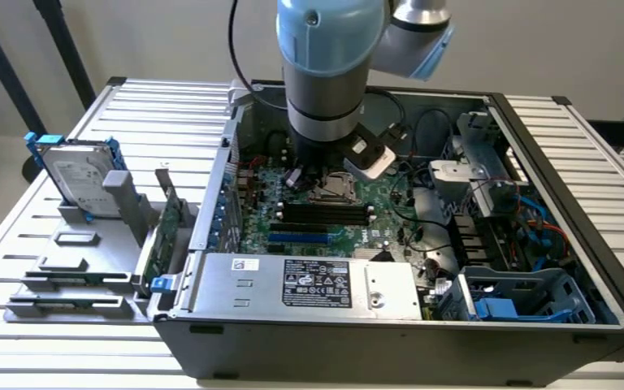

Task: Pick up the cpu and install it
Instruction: 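Install the second cpu locking lever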

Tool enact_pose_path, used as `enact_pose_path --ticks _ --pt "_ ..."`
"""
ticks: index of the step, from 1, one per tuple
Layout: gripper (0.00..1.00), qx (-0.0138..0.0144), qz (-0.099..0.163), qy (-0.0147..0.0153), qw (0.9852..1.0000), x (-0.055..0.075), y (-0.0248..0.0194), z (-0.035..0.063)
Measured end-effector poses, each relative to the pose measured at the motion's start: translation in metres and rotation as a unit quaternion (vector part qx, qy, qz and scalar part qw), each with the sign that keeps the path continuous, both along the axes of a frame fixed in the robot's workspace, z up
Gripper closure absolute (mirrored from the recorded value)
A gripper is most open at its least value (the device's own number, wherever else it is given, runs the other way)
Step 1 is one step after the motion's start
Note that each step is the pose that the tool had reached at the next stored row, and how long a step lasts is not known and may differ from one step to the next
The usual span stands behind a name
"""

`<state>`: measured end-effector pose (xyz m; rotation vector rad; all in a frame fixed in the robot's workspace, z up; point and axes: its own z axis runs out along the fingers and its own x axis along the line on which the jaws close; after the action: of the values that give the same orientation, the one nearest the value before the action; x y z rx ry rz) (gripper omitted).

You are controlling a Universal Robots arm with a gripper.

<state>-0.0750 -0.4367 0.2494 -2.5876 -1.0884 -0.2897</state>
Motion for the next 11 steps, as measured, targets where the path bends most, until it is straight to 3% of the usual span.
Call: enact_pose_path --ticks 11 --pt "0.89 0.0046 0.0 0.0 1.0 -0.008 0.0003 -0.0159"
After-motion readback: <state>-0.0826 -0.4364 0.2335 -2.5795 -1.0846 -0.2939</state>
